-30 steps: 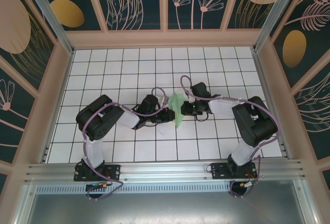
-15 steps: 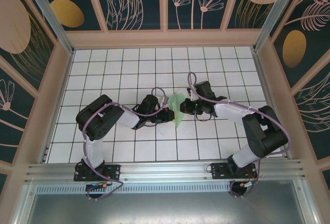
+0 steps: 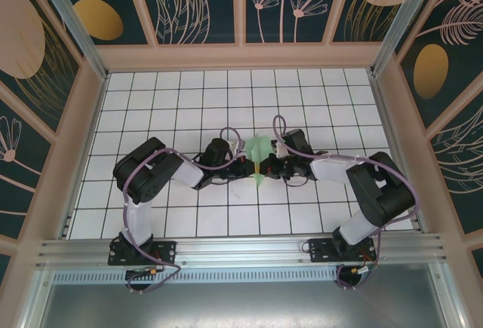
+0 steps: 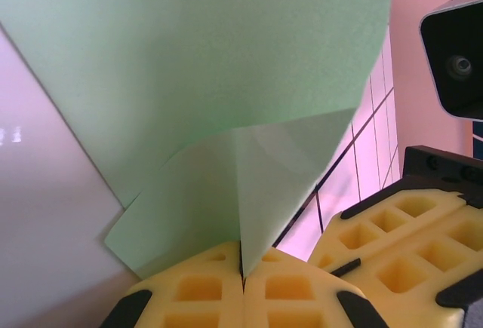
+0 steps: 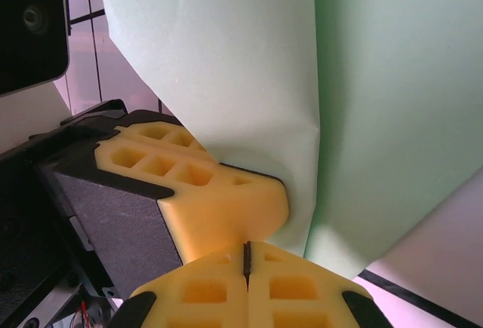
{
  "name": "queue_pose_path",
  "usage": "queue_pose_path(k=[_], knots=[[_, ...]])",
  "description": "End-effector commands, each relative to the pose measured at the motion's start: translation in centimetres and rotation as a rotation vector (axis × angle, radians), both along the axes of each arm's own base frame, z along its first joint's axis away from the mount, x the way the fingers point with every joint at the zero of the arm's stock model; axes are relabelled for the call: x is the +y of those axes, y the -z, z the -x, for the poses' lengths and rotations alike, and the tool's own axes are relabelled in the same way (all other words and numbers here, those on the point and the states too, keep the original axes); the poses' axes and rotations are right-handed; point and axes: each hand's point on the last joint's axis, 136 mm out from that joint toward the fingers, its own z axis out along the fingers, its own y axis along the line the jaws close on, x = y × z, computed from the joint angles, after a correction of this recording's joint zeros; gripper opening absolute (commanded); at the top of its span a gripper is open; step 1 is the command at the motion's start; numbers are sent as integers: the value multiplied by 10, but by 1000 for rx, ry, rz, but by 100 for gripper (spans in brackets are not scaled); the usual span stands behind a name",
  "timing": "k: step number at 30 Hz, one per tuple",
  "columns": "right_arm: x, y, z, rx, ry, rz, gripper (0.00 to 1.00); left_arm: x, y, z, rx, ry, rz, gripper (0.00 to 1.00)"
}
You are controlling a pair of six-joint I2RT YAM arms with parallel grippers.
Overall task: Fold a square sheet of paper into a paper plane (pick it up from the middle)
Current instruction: Fourth fold the wing at the center of the table.
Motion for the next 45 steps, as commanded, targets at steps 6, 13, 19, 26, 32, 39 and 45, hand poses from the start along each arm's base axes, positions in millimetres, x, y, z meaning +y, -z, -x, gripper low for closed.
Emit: queue_pose_path(k=[6, 13, 19, 26, 32, 39, 45], knots=[[-2, 14, 5, 17, -10, 25, 0, 11, 21, 3, 23, -21, -45, 3], [-6, -3, 11, -3, 4, -14, 0, 13, 22, 2, 24, -25, -54, 3], [-4, 1, 13, 9, 6, -28, 0, 12, 21, 2, 24, -25, -51, 2], [1, 6, 9, 16, -6, -39, 0, 12, 21, 2, 25, -24, -53, 2], [6, 9, 8, 20, -17, -45, 0, 12, 21, 1, 26, -27, -52, 2], [4, 15, 8, 28, -18, -27, 0, 13, 22, 2, 29, -30, -56, 3], [4, 23, 6, 50, -14, -5, 0, 13, 22, 1, 29, -35, -58, 3]])
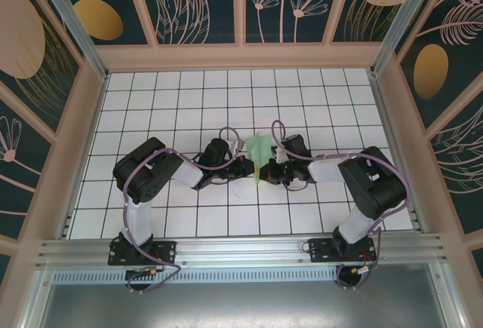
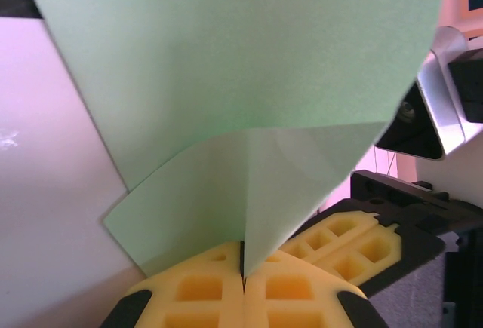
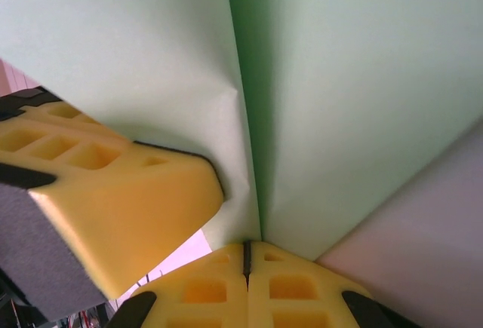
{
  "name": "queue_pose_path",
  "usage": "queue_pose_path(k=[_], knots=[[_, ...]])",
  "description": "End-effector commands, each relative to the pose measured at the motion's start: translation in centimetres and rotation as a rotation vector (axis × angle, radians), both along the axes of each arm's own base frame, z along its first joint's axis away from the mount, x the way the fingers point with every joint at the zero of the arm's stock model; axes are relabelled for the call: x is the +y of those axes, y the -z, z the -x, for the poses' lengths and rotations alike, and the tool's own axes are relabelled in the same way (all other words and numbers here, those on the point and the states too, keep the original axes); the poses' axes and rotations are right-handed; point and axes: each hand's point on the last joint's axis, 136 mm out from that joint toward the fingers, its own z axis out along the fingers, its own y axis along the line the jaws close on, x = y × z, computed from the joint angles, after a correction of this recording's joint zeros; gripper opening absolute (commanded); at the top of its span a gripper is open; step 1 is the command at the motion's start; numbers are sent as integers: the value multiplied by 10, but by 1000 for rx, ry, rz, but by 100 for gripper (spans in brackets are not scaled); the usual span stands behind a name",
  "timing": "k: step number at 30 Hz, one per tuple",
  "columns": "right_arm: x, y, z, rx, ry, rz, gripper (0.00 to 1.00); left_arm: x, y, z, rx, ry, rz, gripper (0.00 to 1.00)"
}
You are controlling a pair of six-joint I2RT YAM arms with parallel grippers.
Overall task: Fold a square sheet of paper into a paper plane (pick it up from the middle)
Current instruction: Fourth fold the wing at the center of the table.
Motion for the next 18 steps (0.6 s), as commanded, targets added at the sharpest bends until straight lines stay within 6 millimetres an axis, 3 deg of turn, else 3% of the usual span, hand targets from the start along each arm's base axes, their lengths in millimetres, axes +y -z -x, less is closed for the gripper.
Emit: queue_pose_path(k=[1, 9, 12, 18], knots=[[8, 0, -1, -21, -27, 11, 0, 12, 22, 3, 29, -20, -62, 3], [-4, 20, 2, 25, -6, 134, 0, 16, 20, -1, 15, -46, -73, 6], [-6, 22, 4, 23, -7, 144, 0, 19, 14, -7, -1, -73, -86, 17], [-9, 21, 5, 5, -25, 157, 0, 28, 2, -25, -54, -115, -139, 30]])
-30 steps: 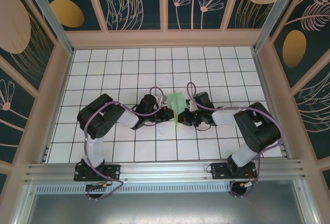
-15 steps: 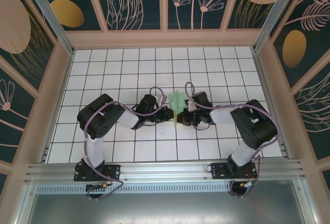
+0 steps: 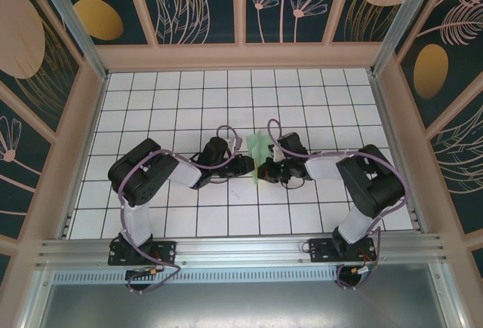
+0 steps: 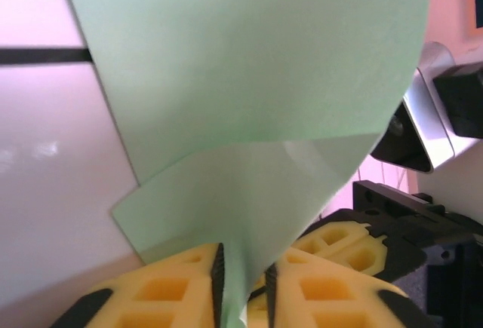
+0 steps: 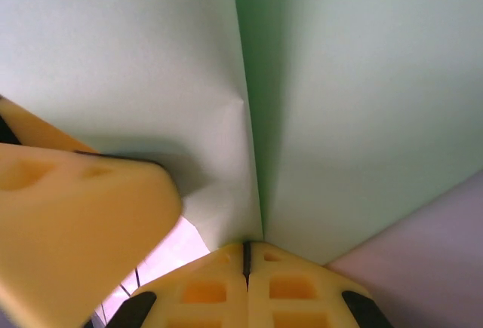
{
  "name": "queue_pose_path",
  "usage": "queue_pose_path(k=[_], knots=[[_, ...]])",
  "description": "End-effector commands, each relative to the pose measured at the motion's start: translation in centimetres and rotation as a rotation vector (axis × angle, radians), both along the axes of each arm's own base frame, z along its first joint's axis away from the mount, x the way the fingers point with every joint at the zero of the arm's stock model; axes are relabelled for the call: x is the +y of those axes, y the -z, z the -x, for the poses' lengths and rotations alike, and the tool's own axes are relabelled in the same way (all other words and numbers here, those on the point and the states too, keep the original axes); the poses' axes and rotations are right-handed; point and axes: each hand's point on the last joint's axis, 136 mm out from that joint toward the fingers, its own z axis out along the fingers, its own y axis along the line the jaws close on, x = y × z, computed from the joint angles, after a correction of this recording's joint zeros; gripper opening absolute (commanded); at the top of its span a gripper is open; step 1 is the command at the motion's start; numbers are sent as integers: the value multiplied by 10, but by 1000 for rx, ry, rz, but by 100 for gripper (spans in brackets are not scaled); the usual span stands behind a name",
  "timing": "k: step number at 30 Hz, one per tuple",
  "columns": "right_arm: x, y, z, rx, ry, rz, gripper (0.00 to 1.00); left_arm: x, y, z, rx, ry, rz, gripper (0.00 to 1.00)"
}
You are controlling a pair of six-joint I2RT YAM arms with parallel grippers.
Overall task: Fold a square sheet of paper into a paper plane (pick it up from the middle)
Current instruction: Fourth fold the wing at the center of the table.
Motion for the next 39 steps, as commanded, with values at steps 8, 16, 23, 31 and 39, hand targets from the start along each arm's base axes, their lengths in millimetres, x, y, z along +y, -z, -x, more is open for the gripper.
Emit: queue_pose_path(k=[8, 16, 23, 31, 39], knots=[[-10, 12, 6, -3, -31, 102, 0, 12, 4, -29, -60, -31, -157, 29], [-10, 10, 2, -21, -45, 113, 0, 15, -1, -43, -115, 3, -208, 11], [-4, -1, -1, -43, -71, 86, 1, 13, 2, -50, -142, 55, -236, 6], [10, -45, -11, -106, -48, -69, 5, 20, 10, -49, -147, 46, -265, 7], [15, -39, -17, -75, -13, -88, 2, 19, 15, -48, -142, 54, -264, 8]])
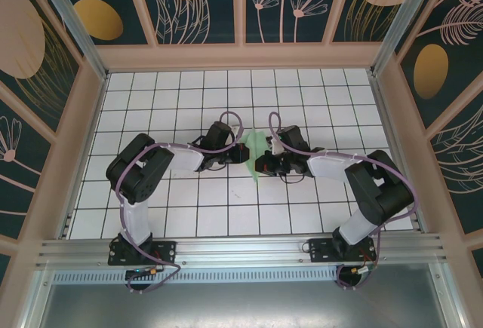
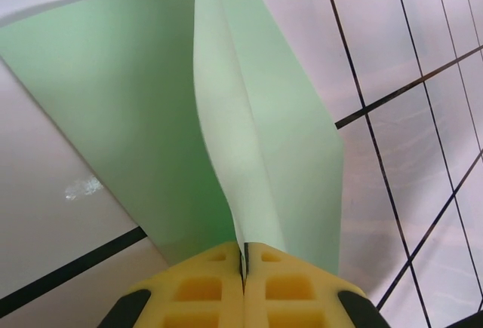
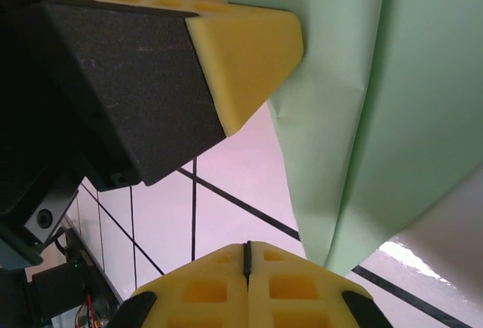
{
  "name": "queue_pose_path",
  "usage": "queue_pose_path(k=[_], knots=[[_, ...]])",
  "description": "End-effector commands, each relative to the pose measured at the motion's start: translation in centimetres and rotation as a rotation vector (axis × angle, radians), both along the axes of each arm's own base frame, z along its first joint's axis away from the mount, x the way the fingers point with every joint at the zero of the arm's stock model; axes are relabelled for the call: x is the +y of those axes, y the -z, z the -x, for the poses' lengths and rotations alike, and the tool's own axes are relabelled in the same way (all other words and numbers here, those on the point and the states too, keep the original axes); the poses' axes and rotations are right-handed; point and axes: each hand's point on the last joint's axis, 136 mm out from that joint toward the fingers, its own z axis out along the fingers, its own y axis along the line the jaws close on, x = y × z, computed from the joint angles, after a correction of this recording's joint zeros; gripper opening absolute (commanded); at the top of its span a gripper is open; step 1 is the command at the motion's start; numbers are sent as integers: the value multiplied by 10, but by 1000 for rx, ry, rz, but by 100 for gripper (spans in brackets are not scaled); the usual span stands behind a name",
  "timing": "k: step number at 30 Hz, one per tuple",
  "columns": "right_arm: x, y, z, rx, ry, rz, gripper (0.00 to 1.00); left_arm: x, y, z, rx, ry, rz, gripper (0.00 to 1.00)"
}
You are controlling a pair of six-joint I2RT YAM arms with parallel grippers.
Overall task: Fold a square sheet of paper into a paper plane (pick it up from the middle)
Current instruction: Fourth fold the wing at the center of the table.
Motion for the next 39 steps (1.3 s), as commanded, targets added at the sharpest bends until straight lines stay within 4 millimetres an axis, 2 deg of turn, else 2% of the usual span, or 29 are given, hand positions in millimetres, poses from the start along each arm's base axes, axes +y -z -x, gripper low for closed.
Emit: queue_pose_path(k=[1, 10, 22, 24, 25, 27, 30, 32, 34, 37, 39], knots=[[4, 4, -4, 22, 11, -20, 2, 6, 13, -3, 1, 1, -35, 7], [8, 19, -2, 70, -1, -31, 1, 10, 18, -2, 7, -1, -59, 8], [-5, 64, 16, 175, -8, 99, 1, 12, 19, -4, 10, -20, -71, 8], [-11, 71, 18, 190, 9, 138, 1, 12, 19, -5, 11, -29, -73, 11], [-14, 75, 19, 199, 18, 156, 1, 13, 18, -7, 13, -41, -76, 16], [-19, 80, 20, 210, 28, 195, 0, 15, 11, -11, 11, -60, -72, 19], [-20, 80, 18, 208, 37, 207, 0, 20, -9, -20, -1, -103, -31, 39], [-19, 79, 16, 203, 40, 203, 0, 24, -25, -27, -18, -130, -15, 49], [-17, 77, 14, 199, 39, 198, 0, 23, -41, -29, -37, -129, 6, 50], [-14, 74, 9, 188, 38, 187, 0, 26, -55, -30, -46, -149, 7, 51], [-13, 73, 8, 185, 36, 188, 0, 31, -64, -32, -61, -180, 2, 47]])
